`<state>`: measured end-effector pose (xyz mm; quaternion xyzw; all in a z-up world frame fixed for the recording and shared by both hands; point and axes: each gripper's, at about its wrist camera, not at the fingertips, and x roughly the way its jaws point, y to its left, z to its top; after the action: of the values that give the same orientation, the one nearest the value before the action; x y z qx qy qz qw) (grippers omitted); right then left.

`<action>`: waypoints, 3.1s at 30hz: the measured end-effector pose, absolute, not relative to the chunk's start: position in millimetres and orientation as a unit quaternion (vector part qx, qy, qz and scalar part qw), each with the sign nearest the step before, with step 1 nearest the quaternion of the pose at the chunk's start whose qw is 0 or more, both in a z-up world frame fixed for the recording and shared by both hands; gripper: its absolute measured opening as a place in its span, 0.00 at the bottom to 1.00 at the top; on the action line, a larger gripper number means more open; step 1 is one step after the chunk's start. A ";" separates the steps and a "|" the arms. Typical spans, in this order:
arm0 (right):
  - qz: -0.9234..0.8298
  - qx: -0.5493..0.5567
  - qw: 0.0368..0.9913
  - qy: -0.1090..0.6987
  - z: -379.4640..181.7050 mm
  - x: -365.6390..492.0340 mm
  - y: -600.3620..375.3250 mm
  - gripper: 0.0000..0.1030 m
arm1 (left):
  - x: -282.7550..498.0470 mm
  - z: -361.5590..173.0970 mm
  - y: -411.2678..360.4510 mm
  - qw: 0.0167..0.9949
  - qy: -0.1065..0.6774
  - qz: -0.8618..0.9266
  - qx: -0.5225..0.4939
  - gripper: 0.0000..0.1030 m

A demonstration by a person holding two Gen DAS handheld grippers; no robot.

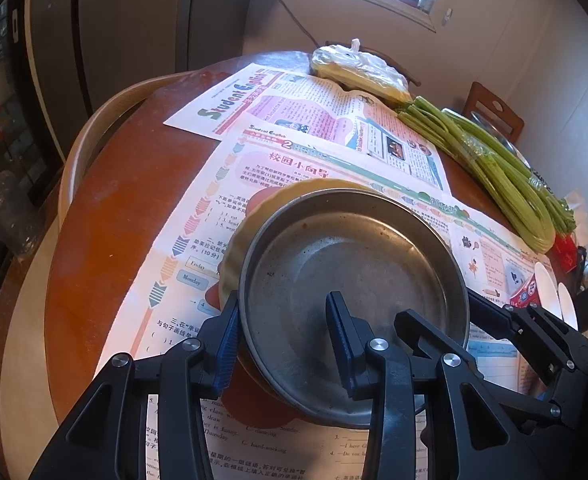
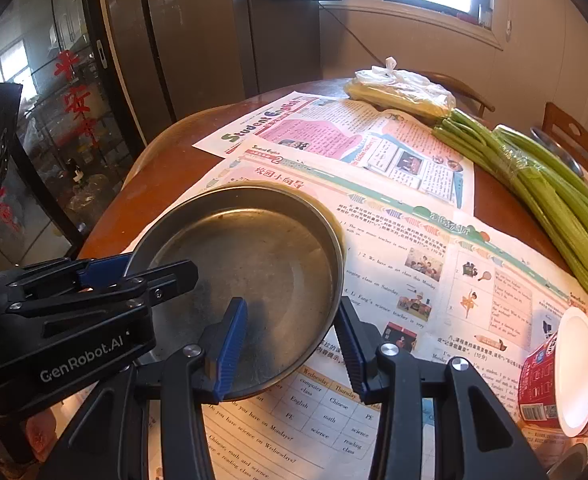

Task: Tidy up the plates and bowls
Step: 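Carry the steel pan with the right tool over the yellow shell plate, then lower the steel pan onto the yellow shell plate and open the right tool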

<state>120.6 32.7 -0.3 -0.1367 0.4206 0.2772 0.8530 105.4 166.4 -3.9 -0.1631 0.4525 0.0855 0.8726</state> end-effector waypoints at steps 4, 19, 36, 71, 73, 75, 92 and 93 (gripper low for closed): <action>0.270 -0.149 0.856 0.414 -2.8 120.5 36.5 0.44 | 106.1 -3.9 166.0 0.872 0.455 0.086 -0.162 0.40; 0.266 -0.137 0.860 0.413 -4.7 127.0 31.4 0.44 | 105.2 -2.2 172.0 0.868 0.457 0.077 -0.178 0.42; 0.273 -0.130 0.860 0.410 -2.6 129.8 32.2 0.44 | 100.4 12.0 174.8 0.874 0.445 0.080 -0.177 0.42; 0.286 -0.014 0.843 0.455 0.6 125.9 -11.2 0.55 | 99.0 -6.7 210.7 0.850 0.454 0.070 -0.258 0.58; 0.289 -0.009 0.839 0.461 -2.1 127.6 -8.5 0.55 | 102.3 -9.7 211.2 0.848 0.456 0.068 -0.259 0.58; 0.292 -0.007 0.833 0.469 -5.9 129.2 -4.2 0.55 | 106.1 -13.4 210.8 0.847 0.459 0.065 -0.260 0.58; 0.310 -0.042 0.819 0.481 -17.5 128.2 21.9 0.57 | 121.0 -25.4 200.4 0.844 0.478 0.057 -0.237 0.57; 0.309 -0.045 0.819 0.481 -17.8 128.4 22.2 0.57 | 121.5 -25.4 200.0 0.843 0.479 0.055 -0.238 0.57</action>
<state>128.4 22.2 -17.8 -0.0446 0.4812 0.3087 0.8192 121.5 200.0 -25.4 -0.2380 0.4788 0.0551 0.8432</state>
